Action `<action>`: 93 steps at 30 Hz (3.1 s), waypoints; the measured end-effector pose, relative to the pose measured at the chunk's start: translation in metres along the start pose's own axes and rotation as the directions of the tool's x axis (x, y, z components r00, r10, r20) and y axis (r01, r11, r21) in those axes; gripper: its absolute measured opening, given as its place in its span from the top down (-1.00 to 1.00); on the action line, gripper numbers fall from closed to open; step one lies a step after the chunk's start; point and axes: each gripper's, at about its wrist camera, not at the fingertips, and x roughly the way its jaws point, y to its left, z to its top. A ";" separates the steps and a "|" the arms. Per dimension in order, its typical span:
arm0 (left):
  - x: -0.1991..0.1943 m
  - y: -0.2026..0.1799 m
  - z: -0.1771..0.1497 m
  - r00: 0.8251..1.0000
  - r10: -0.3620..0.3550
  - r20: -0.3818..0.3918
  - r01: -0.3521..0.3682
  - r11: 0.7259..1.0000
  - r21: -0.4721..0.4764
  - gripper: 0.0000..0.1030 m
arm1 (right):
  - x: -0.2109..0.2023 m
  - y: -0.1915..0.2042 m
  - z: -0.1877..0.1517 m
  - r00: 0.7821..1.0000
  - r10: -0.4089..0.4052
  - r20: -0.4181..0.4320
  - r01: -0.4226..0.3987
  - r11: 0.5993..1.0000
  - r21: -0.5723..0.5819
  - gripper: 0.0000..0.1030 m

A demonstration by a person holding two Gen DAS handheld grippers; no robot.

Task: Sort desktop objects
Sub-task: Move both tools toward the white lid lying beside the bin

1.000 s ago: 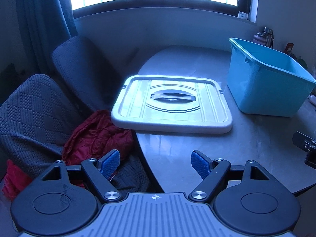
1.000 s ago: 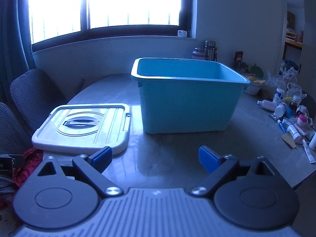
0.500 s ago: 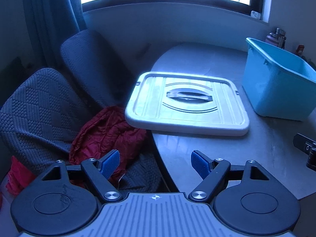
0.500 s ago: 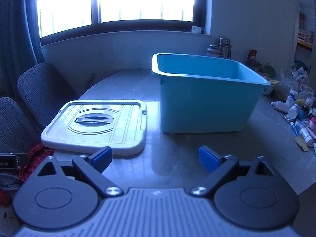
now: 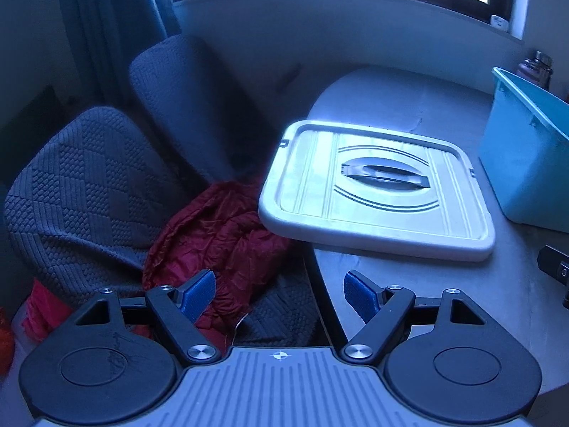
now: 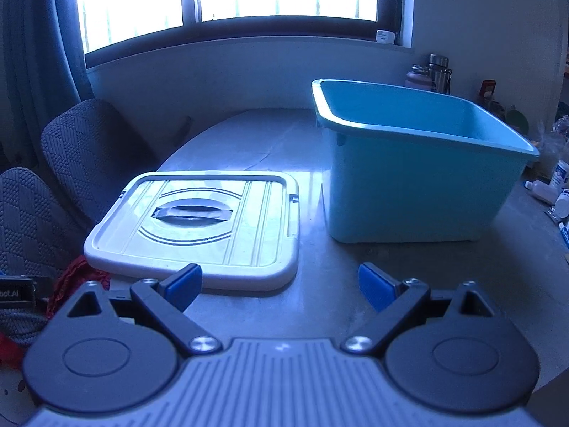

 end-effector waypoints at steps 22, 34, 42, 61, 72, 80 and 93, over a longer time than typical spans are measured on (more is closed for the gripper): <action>0.055 -0.007 0.042 0.998 0.027 -0.062 -0.026 0.999 0.022 -0.58 | 0.065 -0.003 0.023 0.996 0.030 -0.089 -0.027 0.999 0.033 -0.84; 0.074 0.002 0.052 0.994 0.044 -0.100 -0.046 0.999 -0.014 -0.58 | 0.093 -0.005 0.020 0.986 0.061 -0.155 -0.053 0.997 0.057 -0.84; 0.094 0.019 0.064 0.990 0.022 -0.140 -0.023 1.000 -0.009 -0.58 | 0.106 -0.003 0.020 0.981 0.027 -0.193 -0.011 0.997 0.082 -0.84; 0.135 0.041 0.097 0.983 -0.033 -0.182 0.042 0.998 0.046 -0.58 | 0.131 0.007 0.028 0.970 -0.018 -0.243 0.055 0.988 0.146 -0.84; 0.160 0.049 0.106 0.974 -0.076 -0.215 0.081 0.997 0.017 -0.58 | 0.152 0.010 0.033 0.957 -0.020 -0.290 0.061 0.989 0.134 -0.84; 0.174 0.054 0.110 0.969 -0.088 -0.229 0.092 0.996 0.008 -0.58 | 0.169 0.006 0.033 0.944 -0.019 -0.328 0.071 0.987 0.147 -0.84; 0.192 0.059 0.117 0.961 -0.096 -0.261 0.098 0.995 -0.007 -0.58 | 0.184 0.009 0.036 0.931 0.004 -0.365 0.057 0.986 0.157 -0.84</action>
